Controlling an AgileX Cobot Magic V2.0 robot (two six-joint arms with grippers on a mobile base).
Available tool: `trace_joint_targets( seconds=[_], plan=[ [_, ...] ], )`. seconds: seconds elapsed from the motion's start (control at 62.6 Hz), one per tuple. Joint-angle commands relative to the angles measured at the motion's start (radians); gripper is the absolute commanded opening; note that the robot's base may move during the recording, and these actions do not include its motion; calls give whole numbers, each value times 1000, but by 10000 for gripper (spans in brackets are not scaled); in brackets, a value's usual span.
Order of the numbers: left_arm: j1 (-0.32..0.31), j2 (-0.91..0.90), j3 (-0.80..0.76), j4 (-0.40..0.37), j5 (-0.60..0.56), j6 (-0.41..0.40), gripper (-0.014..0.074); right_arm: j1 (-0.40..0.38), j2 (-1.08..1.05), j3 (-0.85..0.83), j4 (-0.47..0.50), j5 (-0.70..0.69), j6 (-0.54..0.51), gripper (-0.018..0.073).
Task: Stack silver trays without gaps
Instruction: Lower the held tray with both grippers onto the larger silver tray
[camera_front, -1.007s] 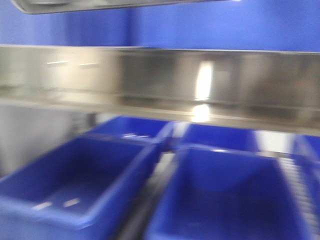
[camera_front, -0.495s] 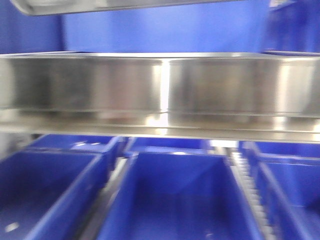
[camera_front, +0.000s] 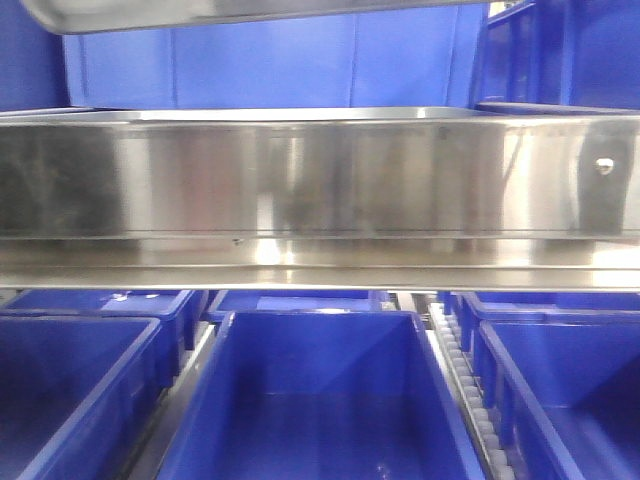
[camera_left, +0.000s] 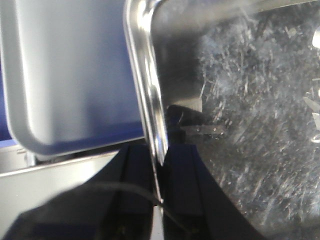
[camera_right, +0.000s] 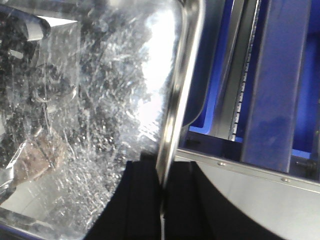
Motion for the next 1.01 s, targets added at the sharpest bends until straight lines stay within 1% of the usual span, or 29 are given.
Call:
trace_joint_targets(
  seconds=[0.0,0.559,0.799,0.991],
  plan=[
    [-6,-28,-24,58,3,26,-48,-3,-36,-28,-56,-37,-29,56],
    [-6,-28,-24,58,3,26,-48,-3,-36,-28,-56,-39,-29,56],
    [-6,-28,-24,56,-52,26,-48,-3,-36,-28,-56,-41,-29,56],
    [3,-28,-46,58,-54,30,-48,-3,-36,-31,-41,-81,-29,56]
  ],
)
